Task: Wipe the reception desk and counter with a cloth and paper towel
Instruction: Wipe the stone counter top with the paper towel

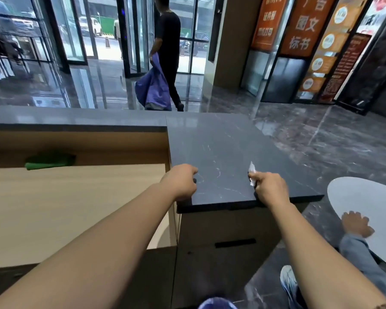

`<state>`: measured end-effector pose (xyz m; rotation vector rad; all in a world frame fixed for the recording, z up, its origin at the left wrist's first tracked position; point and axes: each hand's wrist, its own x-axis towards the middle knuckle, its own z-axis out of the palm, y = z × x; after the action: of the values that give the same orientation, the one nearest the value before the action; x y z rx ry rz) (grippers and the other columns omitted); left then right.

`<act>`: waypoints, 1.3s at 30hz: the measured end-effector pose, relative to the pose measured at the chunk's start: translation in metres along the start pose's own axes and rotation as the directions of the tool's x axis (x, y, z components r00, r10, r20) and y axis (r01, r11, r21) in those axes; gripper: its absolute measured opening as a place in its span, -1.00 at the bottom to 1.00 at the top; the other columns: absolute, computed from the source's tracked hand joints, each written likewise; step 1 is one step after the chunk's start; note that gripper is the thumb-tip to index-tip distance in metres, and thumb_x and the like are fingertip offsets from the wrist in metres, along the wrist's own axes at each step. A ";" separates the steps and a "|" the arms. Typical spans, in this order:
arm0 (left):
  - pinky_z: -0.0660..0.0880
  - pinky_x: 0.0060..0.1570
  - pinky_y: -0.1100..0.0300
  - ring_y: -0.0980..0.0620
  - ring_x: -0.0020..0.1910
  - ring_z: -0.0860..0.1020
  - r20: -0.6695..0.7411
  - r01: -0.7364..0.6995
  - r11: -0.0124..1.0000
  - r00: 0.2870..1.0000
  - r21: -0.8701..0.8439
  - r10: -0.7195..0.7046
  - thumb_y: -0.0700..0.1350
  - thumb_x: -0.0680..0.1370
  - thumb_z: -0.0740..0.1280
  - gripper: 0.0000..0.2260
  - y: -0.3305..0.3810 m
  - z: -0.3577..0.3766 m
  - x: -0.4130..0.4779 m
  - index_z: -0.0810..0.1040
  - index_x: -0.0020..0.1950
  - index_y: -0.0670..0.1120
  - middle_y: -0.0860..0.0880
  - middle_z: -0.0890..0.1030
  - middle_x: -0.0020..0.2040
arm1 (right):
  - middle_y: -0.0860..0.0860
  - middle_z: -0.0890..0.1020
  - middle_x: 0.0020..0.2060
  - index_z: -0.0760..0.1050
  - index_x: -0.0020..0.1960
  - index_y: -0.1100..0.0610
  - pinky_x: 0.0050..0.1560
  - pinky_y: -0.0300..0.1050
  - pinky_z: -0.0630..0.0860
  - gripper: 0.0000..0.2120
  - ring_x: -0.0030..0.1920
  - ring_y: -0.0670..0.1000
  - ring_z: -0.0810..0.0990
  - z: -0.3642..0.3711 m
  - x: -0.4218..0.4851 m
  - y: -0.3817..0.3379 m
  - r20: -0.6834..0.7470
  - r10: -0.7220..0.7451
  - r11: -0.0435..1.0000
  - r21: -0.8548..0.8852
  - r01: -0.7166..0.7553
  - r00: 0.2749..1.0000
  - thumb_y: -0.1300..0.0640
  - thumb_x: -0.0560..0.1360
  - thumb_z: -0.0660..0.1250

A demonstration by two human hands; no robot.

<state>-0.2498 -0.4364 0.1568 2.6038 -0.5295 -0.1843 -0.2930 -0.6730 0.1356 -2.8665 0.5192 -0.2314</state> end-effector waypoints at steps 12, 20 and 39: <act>0.44 0.07 0.07 -0.10 0.07 0.49 0.074 -0.025 1.000 0.997 0.000 0.025 -0.27 0.55 0.20 -0.73 0.042 0.013 0.049 0.52 0.22 -0.16 -0.18 0.53 0.28 | 0.07 0.64 0.11 0.56 0.27 -0.06 0.04 -0.05 0.47 -0.59 0.13 0.18 0.56 0.022 -0.004 -0.010 -0.023 -0.173 0.983 0.056 0.175 0.985 0.28 0.52 0.22; 0.47 0.08 0.05 -0.08 -0.05 0.42 0.140 -0.018 0.996 0.990 0.088 0.006 -0.24 0.52 0.22 -0.76 0.065 0.019 0.088 0.33 -0.26 0.07 -0.12 0.47 -0.02 | 0.18 0.64 0.12 0.59 0.24 -0.03 0.01 0.02 0.49 -0.55 0.13 0.25 0.57 -0.005 0.047 0.083 -0.095 0.120 0.992 -0.022 -0.123 0.988 0.33 0.44 0.24; 0.57 0.03 0.03 -0.13 -0.01 0.58 0.175 0.132 0.959 0.968 0.249 -0.179 -0.13 0.45 0.38 -0.79 0.064 0.011 0.142 0.61 0.05 -0.15 -0.13 0.62 0.01 | 0.11 0.59 0.06 0.46 0.30 0.09 -0.19 -0.09 0.27 -0.58 0.13 0.21 0.54 0.036 0.116 -0.023 0.116 -0.423 0.905 -0.003 0.426 0.899 0.31 0.47 0.19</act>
<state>-0.1430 -0.5498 0.1723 2.8803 -0.4337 -0.4609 -0.1715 -0.6874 0.1196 -2.9638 -0.1358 -0.1291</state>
